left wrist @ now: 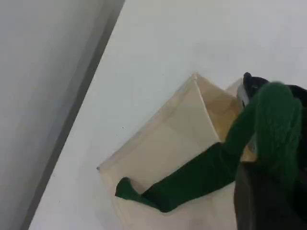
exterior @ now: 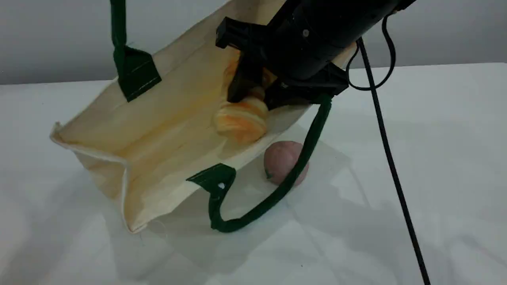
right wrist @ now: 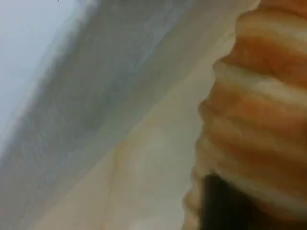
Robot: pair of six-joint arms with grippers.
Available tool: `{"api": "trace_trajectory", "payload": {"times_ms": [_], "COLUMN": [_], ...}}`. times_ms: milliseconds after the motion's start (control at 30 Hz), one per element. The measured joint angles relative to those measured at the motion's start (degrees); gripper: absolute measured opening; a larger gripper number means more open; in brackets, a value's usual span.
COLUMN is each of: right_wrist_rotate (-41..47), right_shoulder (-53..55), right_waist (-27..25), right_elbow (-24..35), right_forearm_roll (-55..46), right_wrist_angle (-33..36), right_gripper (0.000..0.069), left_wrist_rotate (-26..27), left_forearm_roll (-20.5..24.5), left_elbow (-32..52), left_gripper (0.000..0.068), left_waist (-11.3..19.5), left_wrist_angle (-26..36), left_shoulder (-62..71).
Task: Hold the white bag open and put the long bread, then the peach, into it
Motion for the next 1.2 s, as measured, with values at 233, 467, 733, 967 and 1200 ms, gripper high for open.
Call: {"api": "trace_trajectory", "payload": {"times_ms": [233, 467, 733, 967, 1200], "right_wrist_rotate": [-0.35, -0.35, 1.33, 5.04, 6.09], "right_shoulder": [-1.05, -5.30, -14.38, -22.30, -23.64], "right_waist": [0.00, 0.00, -2.45, -11.86, -21.43], "right_elbow": [-0.58, -4.12, -5.14, -5.14, -5.14], "right_forearm_roll": [-0.33, -5.76, -16.81, -27.16, -34.26], "right_wrist_angle": [1.89, 7.05, 11.22, 19.08, 23.80], "right_gripper": [0.0615, 0.0588, 0.0587, 0.0587, 0.0587], "left_wrist_rotate": [0.00, -1.02, -1.36, -2.67, -3.16], "left_forearm_roll": [0.00, 0.29, 0.74, 1.63, 4.90], "left_elbow": [0.00, 0.00, 0.00, 0.00, 0.00], "left_gripper": [0.0088, 0.0088, 0.0088, 0.0088, 0.0088], "left_waist": [0.00, 0.00, 0.07, 0.07, 0.11], "left_wrist_angle": [0.10, 0.10, 0.10, 0.10, 0.04], "left_shoulder": [0.00, 0.00, 0.00, 0.00, 0.00]}}
